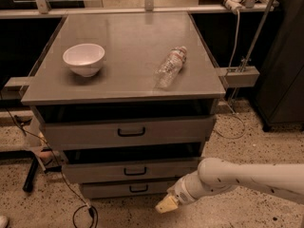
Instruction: Close middle drawer
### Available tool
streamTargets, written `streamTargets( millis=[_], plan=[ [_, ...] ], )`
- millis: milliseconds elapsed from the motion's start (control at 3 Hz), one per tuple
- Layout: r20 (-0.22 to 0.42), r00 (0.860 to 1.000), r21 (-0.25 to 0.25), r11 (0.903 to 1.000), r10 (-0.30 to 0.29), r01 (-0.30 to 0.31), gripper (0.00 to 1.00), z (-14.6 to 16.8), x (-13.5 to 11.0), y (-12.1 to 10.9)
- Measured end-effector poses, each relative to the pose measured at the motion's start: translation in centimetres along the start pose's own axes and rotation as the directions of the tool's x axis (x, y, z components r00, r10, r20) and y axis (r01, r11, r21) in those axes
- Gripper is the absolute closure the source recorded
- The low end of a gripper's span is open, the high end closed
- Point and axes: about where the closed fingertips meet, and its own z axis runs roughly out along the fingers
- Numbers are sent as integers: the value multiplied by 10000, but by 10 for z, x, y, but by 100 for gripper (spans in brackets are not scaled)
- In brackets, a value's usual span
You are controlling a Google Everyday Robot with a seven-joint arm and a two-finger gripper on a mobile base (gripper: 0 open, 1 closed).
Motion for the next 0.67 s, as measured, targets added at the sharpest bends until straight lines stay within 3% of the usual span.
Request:
streamTargets(
  millis=[667],
  plan=[
    [-63,9999,88,9999,-128,129,88,3,-4,-6]
  ],
)
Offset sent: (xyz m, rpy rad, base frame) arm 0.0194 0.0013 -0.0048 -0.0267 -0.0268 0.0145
